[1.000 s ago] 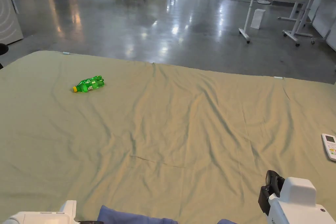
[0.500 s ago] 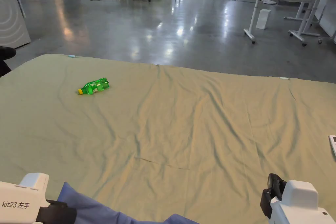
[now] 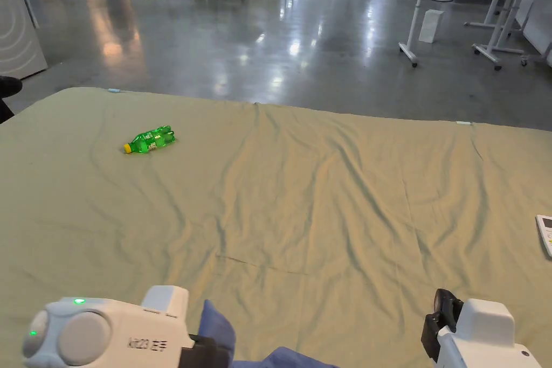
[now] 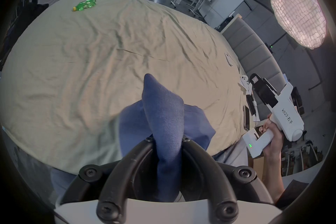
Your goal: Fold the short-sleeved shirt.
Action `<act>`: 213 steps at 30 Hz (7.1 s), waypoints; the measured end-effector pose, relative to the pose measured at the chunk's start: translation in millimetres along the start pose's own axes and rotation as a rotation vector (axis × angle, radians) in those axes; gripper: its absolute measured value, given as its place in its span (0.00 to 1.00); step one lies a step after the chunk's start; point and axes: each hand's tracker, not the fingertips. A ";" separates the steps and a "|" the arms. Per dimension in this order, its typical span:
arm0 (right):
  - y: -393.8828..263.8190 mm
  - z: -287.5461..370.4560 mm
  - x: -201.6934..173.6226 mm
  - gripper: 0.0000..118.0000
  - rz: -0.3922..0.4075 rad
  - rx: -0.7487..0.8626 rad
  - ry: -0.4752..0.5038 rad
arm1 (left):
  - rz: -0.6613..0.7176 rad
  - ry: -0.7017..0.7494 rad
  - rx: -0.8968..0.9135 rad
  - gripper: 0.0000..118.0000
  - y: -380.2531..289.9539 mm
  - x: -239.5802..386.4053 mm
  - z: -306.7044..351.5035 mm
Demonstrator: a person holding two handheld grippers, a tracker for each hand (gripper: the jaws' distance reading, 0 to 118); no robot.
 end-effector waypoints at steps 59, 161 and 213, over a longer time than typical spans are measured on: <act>6.7 4.8 12.4 0.00 -0.011 0.025 -0.013 | -0.142 -0.120 0.340 0.10 -11.9 60.6 -68.3; 52.0 -11.8 -13.8 0.00 0.110 0.081 0.015 | 0.281 -0.255 0.091 0.19 57.8 -323.2 69.0; 45.3 -22.9 -37.9 0.00 0.040 0.126 0.000 | -0.281 0.439 0.870 0.04 42.3 -27.3 -8.1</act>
